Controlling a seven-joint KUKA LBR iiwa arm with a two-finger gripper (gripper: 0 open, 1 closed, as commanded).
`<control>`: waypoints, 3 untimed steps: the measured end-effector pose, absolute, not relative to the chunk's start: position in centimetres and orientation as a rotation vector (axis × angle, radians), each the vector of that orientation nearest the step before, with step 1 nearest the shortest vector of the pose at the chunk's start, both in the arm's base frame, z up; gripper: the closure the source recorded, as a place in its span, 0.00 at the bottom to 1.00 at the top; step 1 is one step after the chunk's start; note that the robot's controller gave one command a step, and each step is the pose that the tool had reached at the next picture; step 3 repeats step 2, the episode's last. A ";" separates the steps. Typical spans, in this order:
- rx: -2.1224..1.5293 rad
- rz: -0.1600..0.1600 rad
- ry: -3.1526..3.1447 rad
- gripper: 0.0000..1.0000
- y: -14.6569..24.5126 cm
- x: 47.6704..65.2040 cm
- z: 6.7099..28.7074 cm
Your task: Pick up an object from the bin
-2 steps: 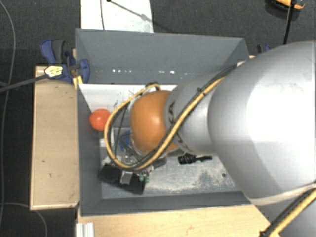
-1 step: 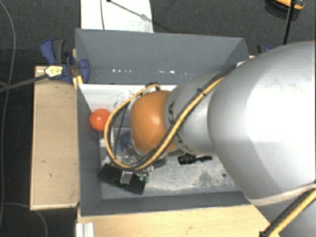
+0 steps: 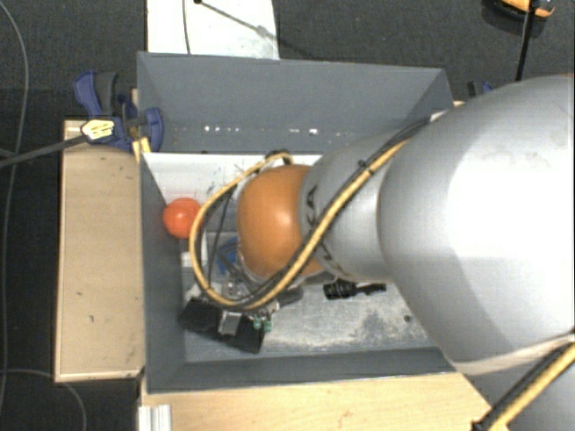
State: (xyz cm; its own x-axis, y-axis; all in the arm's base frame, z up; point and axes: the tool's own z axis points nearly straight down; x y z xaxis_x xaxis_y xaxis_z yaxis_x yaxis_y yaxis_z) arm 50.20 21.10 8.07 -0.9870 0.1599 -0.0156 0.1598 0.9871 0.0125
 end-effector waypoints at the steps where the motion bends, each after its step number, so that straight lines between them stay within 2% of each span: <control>1: 0.254 0.018 3.115 1.00 21.1 50.2 8.1; 3: 0.228 0.017 3.116 1.00 21.1 50.2 8.1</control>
Offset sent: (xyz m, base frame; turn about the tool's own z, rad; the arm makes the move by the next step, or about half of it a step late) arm 0.0000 0.0000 0.0000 0.0000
